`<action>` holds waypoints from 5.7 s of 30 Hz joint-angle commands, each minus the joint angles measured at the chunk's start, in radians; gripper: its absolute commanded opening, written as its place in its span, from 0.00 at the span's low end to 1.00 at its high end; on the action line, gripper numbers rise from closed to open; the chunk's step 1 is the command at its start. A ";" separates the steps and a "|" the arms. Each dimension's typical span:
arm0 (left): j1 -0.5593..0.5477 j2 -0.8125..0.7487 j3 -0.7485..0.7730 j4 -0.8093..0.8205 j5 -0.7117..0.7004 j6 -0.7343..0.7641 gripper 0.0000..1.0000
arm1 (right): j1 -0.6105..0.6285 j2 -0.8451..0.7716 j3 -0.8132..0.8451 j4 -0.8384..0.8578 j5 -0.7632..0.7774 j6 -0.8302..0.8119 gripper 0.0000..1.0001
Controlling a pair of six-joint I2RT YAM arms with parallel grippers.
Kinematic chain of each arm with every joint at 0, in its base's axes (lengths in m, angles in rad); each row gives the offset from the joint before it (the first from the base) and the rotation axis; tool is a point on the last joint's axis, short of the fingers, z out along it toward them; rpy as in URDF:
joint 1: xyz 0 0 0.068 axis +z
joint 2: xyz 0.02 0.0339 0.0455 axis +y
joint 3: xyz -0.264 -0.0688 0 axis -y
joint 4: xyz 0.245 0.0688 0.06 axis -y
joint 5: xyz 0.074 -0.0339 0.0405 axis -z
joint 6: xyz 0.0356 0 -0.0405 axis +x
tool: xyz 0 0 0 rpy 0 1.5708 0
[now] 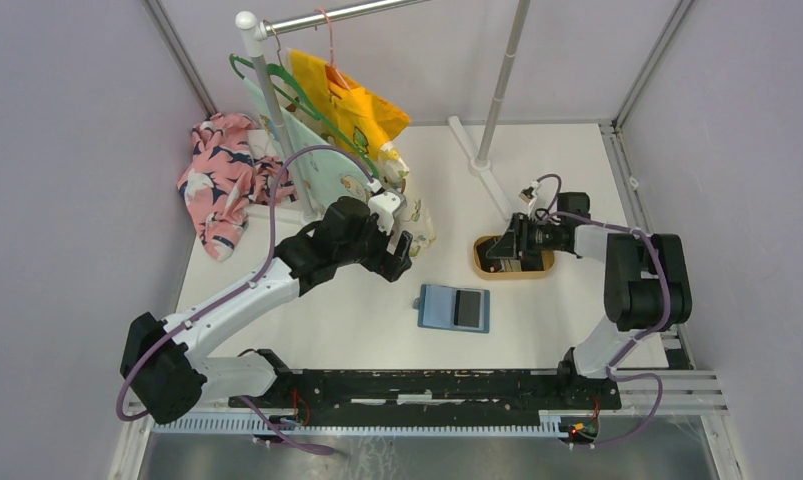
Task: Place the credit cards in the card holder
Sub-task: Pick up the credit card from the storage box.
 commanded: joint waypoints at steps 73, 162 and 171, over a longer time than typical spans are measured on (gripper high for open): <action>0.007 0.005 0.048 0.004 0.034 0.041 0.97 | -0.205 -0.001 0.088 -0.199 0.020 -0.144 0.20; -0.284 0.484 -0.463 1.934 0.249 -0.439 0.02 | 0.287 -0.742 -0.384 0.792 -0.289 0.308 0.08; -0.277 0.316 -0.440 1.311 0.361 -0.197 0.02 | 0.286 -0.751 -0.168 -0.022 -0.271 -0.460 0.75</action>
